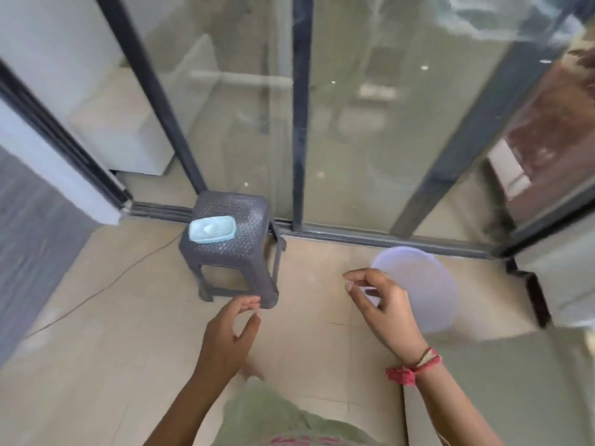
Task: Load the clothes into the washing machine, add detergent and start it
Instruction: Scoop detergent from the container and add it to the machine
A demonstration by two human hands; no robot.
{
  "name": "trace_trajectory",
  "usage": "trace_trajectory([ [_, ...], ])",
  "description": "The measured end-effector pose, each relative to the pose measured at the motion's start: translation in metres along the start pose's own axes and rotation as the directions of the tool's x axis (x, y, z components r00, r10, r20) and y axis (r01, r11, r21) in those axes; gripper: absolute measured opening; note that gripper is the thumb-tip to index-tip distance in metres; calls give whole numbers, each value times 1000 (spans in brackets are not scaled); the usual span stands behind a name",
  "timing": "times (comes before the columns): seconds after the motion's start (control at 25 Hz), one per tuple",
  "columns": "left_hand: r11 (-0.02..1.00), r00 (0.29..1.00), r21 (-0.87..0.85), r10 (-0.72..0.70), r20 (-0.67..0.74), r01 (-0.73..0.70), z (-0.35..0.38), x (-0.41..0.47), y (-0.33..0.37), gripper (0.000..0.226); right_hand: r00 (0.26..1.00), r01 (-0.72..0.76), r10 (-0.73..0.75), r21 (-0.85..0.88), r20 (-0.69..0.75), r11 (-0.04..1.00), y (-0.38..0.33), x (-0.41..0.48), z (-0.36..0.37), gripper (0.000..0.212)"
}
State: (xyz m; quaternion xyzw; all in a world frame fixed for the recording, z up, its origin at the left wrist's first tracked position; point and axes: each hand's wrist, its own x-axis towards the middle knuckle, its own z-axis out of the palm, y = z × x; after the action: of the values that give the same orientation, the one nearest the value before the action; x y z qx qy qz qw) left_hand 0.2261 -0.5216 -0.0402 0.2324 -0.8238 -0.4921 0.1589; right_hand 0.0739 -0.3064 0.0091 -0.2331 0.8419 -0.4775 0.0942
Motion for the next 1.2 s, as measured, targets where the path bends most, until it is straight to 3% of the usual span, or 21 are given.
trace_trajectory([
  [0.44,986,984,72,-142,-105,149,-138,160,-102,28,934,78,-68,-15,351,997,-62,165,194,26],
  [0.72,965,977,155,-214,-3,212,-142,240,-152,21,915,-12,22,-27,404,1000,-46,244,248,31],
  [0.88,942,960,192,-280,-10,277,-129,267,-196,27,863,-39,82,-96,498,995,-17,291,295,20],
  [1.04,892,947,343,-321,20,295,-110,301,-253,48,823,-36,125,-168,555,985,19,330,349,16],
  [1.12,813,928,497,-370,38,304,-104,317,-277,67,833,6,131,-245,538,970,37,340,374,17],
  [1.2,724,891,645,-430,144,246,-99,335,-302,93,859,39,153,-361,488,932,56,348,399,21],
])
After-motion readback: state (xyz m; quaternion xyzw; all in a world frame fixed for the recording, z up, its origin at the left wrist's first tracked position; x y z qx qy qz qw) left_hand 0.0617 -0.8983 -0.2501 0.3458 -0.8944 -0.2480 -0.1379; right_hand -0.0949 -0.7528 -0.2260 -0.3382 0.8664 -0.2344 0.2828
